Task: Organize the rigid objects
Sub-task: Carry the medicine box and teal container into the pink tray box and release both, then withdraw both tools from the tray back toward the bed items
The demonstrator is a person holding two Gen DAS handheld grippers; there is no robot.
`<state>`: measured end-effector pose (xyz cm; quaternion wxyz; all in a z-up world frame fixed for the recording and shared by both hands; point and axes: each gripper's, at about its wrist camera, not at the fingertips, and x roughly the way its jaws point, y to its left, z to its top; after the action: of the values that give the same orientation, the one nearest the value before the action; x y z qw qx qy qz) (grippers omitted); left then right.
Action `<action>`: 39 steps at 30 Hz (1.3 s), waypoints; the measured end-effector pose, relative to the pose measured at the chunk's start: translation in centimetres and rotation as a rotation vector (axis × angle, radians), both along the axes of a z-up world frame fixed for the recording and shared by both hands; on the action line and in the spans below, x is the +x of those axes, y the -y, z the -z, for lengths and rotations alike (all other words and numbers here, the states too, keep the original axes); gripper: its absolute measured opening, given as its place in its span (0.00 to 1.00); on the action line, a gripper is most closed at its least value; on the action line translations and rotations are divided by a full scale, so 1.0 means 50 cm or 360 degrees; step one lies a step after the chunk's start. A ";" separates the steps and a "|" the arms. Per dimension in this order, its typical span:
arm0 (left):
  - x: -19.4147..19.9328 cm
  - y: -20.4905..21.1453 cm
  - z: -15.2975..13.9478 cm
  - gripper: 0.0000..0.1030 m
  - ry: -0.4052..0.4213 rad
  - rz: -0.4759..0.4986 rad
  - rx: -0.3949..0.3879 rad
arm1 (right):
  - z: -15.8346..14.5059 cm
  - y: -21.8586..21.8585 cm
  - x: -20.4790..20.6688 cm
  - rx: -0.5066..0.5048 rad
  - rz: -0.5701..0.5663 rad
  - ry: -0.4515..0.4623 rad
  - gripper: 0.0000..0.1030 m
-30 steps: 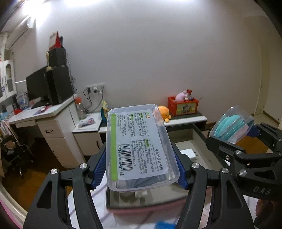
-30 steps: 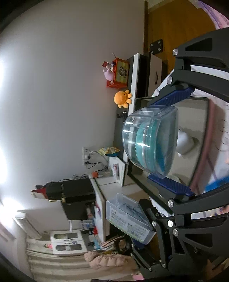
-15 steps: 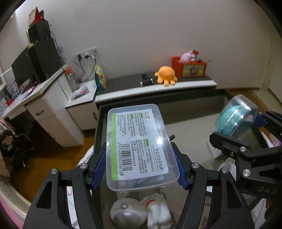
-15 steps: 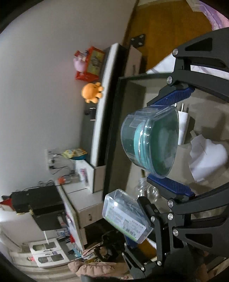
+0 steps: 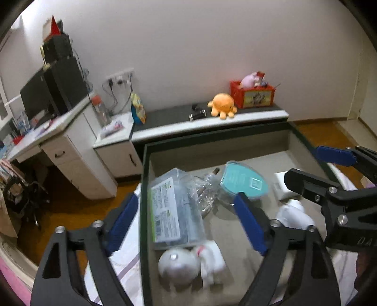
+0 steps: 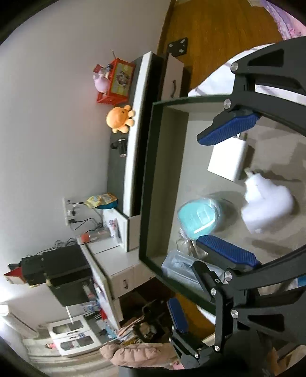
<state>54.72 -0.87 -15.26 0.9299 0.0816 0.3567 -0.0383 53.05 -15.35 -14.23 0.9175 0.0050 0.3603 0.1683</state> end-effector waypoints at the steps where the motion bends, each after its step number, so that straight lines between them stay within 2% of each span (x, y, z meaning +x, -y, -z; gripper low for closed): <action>1: -0.031 -0.002 -0.021 0.96 0.0062 0.0004 -0.0010 | -0.013 -0.001 -0.017 0.0014 -0.0009 0.0027 0.79; 5: -0.133 0.002 -0.078 1.00 0.0233 0.0017 -0.0029 | -0.075 -0.010 -0.115 0.0055 -0.0048 0.0181 0.80; 7: -0.199 0.002 -0.108 1.00 0.0349 -0.0002 -0.0030 | -0.106 -0.013 -0.186 0.0055 -0.0049 0.0291 0.80; 11: -0.304 -0.013 -0.144 1.00 0.0500 -0.0068 -0.0063 | -0.151 -0.008 -0.325 0.0045 -0.0011 0.0524 0.81; 13: -0.356 -0.023 -0.153 1.00 0.0542 -0.0119 -0.0089 | -0.162 -0.007 -0.375 0.0000 0.0029 0.0589 0.85; 14: -0.384 -0.029 -0.158 1.00 0.0579 -0.0136 -0.0109 | -0.165 -0.007 -0.398 -0.0018 0.0046 0.0617 0.96; 15: -0.418 -0.034 -0.163 1.00 0.0616 -0.0165 -0.0128 | -0.169 -0.007 -0.436 -0.0045 0.0073 0.0682 1.00; 17: -0.463 -0.036 -0.166 1.00 0.0627 -0.0161 -0.0141 | -0.171 -0.005 -0.484 -0.0075 0.0099 0.0739 1.00; 24: -0.591 -0.030 -0.156 1.00 0.0668 -0.0090 -0.0229 | -0.159 0.010 -0.593 -0.0022 0.0152 0.0820 1.00; 27: -0.622 -0.025 -0.147 1.00 0.0692 -0.0076 -0.0244 | -0.143 0.022 -0.622 0.0002 0.0181 0.0820 1.00; 33: -0.668 -0.005 -0.139 1.00 0.0772 -0.0063 -0.0186 | -0.120 0.042 -0.670 0.0041 0.0220 0.0822 1.00; 39: -0.676 0.000 -0.134 1.00 0.0745 -0.0053 -0.0191 | -0.116 0.044 -0.693 -0.0006 0.0249 0.0833 1.00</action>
<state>20.94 -0.87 -8.55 0.9909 0.0268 0.1297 -0.0241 18.42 -17.54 -8.45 0.9896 -0.0124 0.1097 0.0918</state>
